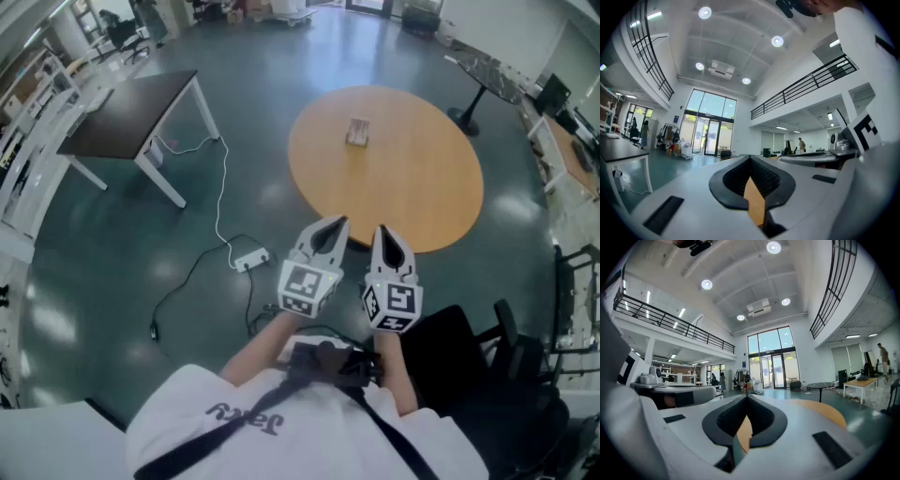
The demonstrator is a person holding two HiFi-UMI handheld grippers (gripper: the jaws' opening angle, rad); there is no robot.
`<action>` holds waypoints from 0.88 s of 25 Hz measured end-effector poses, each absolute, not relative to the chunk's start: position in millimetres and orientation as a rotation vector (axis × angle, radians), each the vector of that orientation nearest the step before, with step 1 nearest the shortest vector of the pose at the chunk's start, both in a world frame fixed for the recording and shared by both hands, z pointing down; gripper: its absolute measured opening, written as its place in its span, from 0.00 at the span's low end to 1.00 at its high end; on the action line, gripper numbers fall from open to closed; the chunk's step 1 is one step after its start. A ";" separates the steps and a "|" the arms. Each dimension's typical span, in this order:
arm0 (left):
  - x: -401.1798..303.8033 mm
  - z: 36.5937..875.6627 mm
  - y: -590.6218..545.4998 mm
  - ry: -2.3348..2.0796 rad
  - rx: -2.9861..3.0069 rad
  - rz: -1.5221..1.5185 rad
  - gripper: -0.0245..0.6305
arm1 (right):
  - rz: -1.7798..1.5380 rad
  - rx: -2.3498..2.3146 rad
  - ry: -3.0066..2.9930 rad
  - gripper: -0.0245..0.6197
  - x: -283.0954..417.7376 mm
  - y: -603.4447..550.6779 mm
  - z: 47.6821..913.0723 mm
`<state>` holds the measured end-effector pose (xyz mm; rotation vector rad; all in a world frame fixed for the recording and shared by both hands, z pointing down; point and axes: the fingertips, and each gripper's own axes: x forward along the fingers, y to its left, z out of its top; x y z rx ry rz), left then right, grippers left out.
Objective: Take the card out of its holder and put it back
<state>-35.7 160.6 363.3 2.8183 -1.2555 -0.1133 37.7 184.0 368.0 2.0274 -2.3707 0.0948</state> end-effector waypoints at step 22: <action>-5.1 389.9 188.3 -1.304 2.757 -0.026 0.06 | 0.216 1.964 -2.430 0.07 61.4 209.8 393.2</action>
